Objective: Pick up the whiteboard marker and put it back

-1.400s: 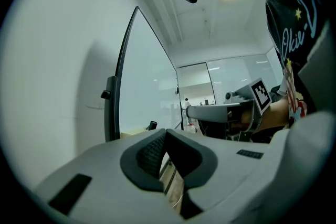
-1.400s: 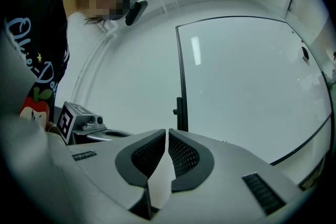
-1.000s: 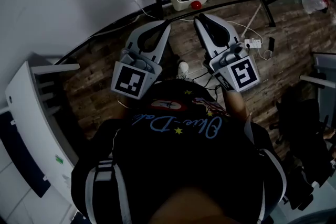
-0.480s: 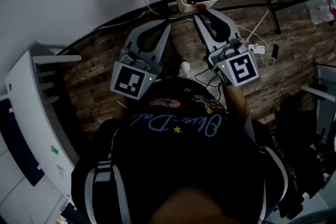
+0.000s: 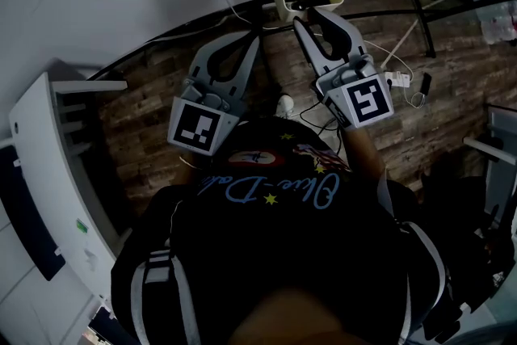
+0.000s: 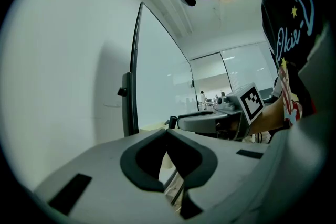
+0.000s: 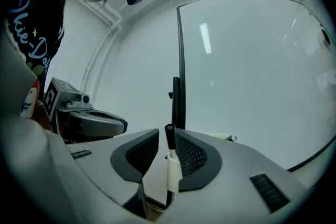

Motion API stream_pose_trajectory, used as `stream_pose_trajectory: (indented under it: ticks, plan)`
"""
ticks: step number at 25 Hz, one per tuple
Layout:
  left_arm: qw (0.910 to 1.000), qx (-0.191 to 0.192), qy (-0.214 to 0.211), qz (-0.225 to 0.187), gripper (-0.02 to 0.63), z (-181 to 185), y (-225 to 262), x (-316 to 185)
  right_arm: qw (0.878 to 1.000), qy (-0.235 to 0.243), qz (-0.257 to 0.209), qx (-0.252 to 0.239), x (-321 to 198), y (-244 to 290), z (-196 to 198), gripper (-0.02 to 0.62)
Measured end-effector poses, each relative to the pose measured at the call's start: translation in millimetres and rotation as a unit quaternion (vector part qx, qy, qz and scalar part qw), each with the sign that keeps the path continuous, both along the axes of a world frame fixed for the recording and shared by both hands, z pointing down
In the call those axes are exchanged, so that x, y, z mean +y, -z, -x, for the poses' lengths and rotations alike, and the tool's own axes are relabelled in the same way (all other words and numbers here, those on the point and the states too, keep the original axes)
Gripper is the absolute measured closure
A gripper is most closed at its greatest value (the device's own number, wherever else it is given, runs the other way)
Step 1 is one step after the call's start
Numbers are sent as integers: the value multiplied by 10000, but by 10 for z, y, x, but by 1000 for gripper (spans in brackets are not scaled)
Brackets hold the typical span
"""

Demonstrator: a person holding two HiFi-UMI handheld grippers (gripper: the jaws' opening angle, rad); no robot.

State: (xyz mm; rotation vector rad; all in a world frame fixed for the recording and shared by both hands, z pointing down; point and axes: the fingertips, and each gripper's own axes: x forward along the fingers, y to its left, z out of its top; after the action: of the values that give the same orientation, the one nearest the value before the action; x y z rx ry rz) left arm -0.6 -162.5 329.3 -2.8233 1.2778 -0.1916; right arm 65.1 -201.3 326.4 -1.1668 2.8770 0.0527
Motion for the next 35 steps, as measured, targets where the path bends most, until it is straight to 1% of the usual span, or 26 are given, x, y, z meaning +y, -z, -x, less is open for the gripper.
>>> stream_pose_trajectory:
  ticks: [12,22,26,35]
  plan:
    - [9997,-50,233,22,618,158,-20,-34,10000,28,-14,30,-152,-53,83,489]
    - [9995,-49,305,55,618,217,-43,-77,9999,72,86,67,-198,-82,149,489]
    - [9995,-69,314,48,618,231,-45,-86,10000,39,44,60,-219,-90,149,516]
    - [9994,-62,331,84,618,232,-55,-83,9998,0,9,186,-227,-81,138,526]
